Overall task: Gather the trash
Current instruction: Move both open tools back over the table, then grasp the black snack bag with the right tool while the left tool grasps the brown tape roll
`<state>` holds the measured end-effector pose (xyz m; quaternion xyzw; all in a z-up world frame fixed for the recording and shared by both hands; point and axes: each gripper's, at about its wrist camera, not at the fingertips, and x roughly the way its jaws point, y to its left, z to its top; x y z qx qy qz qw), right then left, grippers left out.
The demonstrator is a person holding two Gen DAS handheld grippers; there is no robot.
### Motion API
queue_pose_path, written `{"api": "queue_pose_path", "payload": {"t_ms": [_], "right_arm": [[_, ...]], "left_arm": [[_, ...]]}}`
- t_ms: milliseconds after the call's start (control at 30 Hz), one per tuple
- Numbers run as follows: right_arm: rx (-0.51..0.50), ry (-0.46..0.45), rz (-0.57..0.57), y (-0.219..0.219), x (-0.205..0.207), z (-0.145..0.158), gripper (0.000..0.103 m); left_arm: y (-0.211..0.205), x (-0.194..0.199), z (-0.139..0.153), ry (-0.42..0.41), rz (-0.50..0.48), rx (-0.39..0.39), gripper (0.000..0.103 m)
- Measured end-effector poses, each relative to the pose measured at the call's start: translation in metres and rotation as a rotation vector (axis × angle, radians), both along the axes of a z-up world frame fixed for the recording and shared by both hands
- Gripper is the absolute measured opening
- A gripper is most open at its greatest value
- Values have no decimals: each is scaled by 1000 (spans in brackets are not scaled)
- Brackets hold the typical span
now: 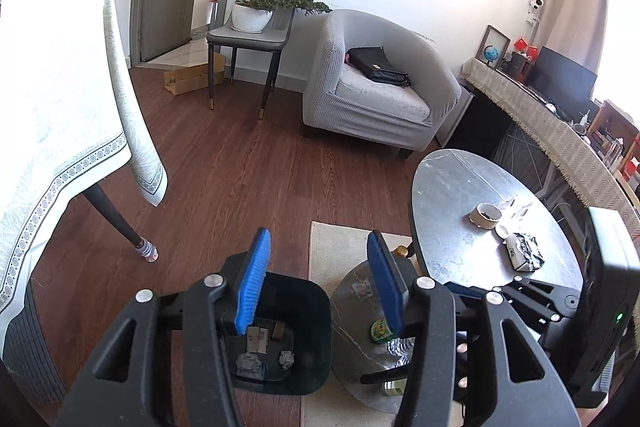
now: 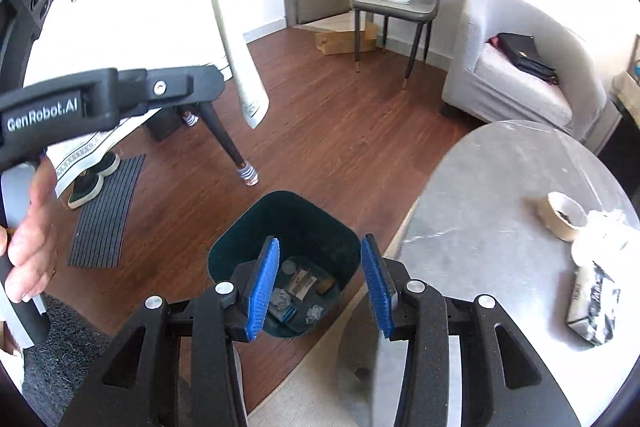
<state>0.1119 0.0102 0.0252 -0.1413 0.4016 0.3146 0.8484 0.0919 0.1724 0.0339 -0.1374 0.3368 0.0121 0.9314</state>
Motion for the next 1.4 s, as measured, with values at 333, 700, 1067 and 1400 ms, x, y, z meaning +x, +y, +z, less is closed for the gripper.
{"api": "queue_pose_path", "payload": {"t_ms": [333,700,1067,1400], "right_arm": [[61,-105,-320,-98,21,21,61],[71,-50,-502,-171,31,8,81],[3,12,-538,-189,53,-17,86],[-19,65,-527,-173,72,-22,87]], "left_arm": [[-53,25,3,-24,-102,30,64],[-112,58,-7,-6,-189,18,79],[-136,89,-25,35,-176,-83,89],[-152,104,-34,62,-171,-121,91]]}}
